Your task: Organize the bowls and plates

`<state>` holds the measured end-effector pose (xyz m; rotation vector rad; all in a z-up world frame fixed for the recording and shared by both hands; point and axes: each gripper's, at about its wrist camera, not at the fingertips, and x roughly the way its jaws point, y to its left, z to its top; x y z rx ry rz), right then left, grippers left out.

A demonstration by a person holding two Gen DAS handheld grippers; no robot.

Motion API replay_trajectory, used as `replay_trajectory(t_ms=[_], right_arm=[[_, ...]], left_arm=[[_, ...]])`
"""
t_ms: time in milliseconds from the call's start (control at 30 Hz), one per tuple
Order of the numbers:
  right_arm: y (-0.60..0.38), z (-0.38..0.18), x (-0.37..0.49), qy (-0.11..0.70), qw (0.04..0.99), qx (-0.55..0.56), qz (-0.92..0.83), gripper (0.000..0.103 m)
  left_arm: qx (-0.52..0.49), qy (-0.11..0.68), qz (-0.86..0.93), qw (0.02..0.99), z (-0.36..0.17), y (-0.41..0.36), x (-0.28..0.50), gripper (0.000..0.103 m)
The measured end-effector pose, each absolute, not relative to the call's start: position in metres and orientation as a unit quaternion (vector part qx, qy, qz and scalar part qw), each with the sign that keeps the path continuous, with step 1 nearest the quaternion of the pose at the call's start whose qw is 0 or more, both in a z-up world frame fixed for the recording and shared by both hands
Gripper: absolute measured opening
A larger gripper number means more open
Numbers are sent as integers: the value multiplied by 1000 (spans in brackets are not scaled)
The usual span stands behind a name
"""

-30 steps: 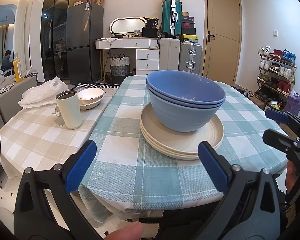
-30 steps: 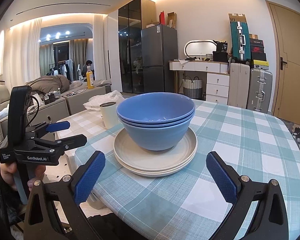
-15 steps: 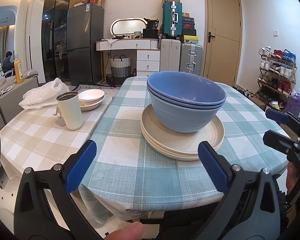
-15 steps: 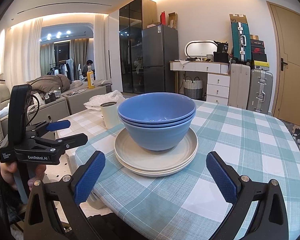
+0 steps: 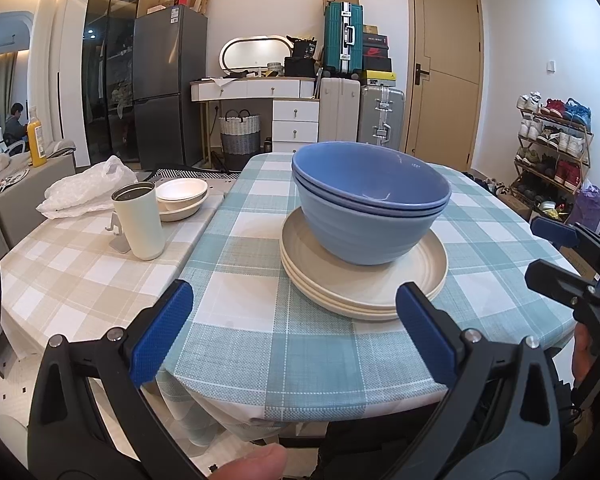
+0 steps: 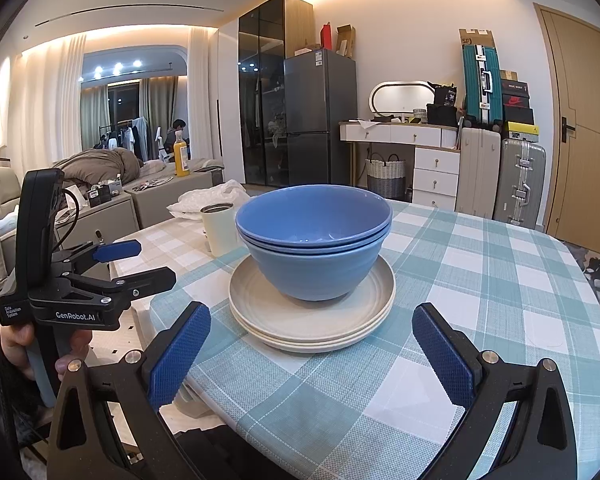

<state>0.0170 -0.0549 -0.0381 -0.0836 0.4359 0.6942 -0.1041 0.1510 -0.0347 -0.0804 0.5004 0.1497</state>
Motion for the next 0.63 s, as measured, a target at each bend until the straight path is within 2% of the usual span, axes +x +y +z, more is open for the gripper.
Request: replay_trajectory(t_ms=[633], right_arm=[[-55, -39, 17, 212, 916, -40, 337, 103]], left_arm=[[-30, 245, 64, 967, -36, 145, -103, 101]])
